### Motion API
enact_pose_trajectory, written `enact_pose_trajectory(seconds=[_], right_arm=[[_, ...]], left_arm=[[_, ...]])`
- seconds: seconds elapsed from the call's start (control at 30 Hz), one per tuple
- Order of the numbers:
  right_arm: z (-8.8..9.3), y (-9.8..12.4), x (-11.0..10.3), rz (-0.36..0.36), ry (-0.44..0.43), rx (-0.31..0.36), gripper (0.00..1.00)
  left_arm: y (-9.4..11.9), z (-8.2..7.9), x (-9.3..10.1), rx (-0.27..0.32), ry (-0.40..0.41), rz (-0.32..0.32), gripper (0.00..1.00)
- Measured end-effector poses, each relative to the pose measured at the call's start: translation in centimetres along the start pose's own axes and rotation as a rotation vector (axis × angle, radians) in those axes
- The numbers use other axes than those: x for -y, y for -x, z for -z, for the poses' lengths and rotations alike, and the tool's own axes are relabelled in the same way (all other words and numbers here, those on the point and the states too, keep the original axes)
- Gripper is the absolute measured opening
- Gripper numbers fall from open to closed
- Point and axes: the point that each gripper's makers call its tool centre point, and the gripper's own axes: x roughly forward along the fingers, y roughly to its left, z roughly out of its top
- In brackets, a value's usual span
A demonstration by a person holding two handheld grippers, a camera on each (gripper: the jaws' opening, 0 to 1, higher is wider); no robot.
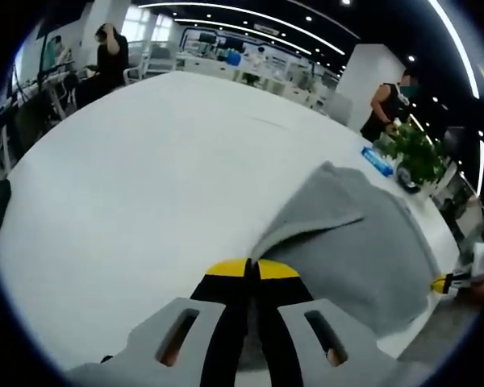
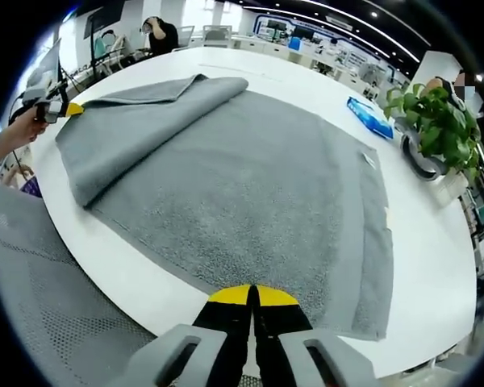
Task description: Open the folded towel by lifting each exposed corner and separating the folded layers until the towel lies flat within the target outline without major curled edges
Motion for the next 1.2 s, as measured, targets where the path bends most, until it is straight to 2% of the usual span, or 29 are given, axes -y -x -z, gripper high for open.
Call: enact_pose_trajectory(seconds=[0.87,1.03,1.2], right_arm=[[0.0,0.0,0.0,-0.031,0.036,-0.01,0.0],[0.0,0.0,0.0,-0.036,0.038,-0.007,0.0],[0.0,0.0,0.0,-0.042,0.035,-0.006,0.0]], left_arm=[[5.8,0.4,-6.7,0.074,0.105,-0.181,0.01],[6.3,0.8,-7.4,0.068,0.111,-0.199,0.01],[6.4,1.0,-7.3,0.062,0.089,-0.198,0.01]])
